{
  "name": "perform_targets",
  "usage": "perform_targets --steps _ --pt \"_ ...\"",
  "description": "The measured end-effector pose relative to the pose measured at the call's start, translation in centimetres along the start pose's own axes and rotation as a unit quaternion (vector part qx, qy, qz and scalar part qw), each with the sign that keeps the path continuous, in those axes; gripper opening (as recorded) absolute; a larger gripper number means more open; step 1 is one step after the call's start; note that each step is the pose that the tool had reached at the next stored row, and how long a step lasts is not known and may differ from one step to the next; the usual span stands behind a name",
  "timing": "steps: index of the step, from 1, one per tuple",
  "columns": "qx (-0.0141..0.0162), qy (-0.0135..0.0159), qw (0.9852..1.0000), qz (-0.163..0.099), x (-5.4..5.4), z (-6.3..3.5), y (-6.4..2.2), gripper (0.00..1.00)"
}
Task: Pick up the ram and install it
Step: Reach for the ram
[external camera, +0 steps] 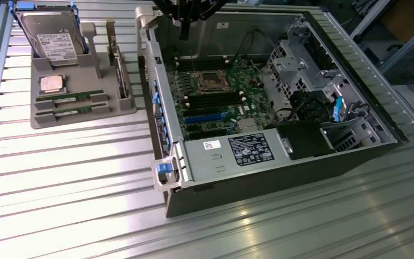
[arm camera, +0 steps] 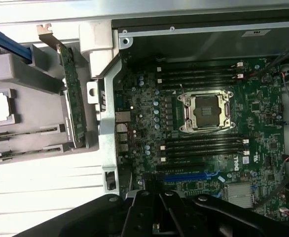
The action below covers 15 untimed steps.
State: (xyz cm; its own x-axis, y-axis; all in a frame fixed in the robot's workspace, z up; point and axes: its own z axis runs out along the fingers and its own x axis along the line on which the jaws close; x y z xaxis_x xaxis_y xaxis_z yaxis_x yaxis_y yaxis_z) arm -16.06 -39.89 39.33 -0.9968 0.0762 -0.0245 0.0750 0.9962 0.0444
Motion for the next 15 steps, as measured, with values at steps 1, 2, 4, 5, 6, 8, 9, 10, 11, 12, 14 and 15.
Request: perform_targets --steps 1,2,4,5,6,8,9,10,11,12,14,15 --pt "0.0 0.0 1.0 0.0 0.05 0.0 0.0 0.11" --pt "0.0 0.0 1.0 0.0 0.09 0.0 -0.01 0.11" --pt "0.0 0.0 1.0 0.0 0.13 -0.01 -0.01 0.11" --pt "0.0 0.0 1.0 0.0 0.16 -0.01 -0.01 0.11" --pt "0.0 0.0 1.0 0.0 0.18 0.0 -0.01 0.11" --pt "0.0 0.0 1.0 0.0 0.23 -0.01 -0.02 0.11" --pt "0.0 0.0 1.0 0.0 0.29 -0.01 -0.02 0.11" --pt "0.0 0.0 1.0 0.0 0.34 -0.01 -0.03 0.11" --pt "0.0 0.0 1.0 0.0 0.41 -0.01 -0.03 0.11" --pt "0.0 0.0 1.0 0.0 0.59 -0.02 -0.05 0.11" --pt "0.0 0.0 1.0 0.0 0.8 -0.02 -0.06 0.11" --pt "0.0 0.0 1.0 0.0 0.99 -0.03 -0.08 0.11"
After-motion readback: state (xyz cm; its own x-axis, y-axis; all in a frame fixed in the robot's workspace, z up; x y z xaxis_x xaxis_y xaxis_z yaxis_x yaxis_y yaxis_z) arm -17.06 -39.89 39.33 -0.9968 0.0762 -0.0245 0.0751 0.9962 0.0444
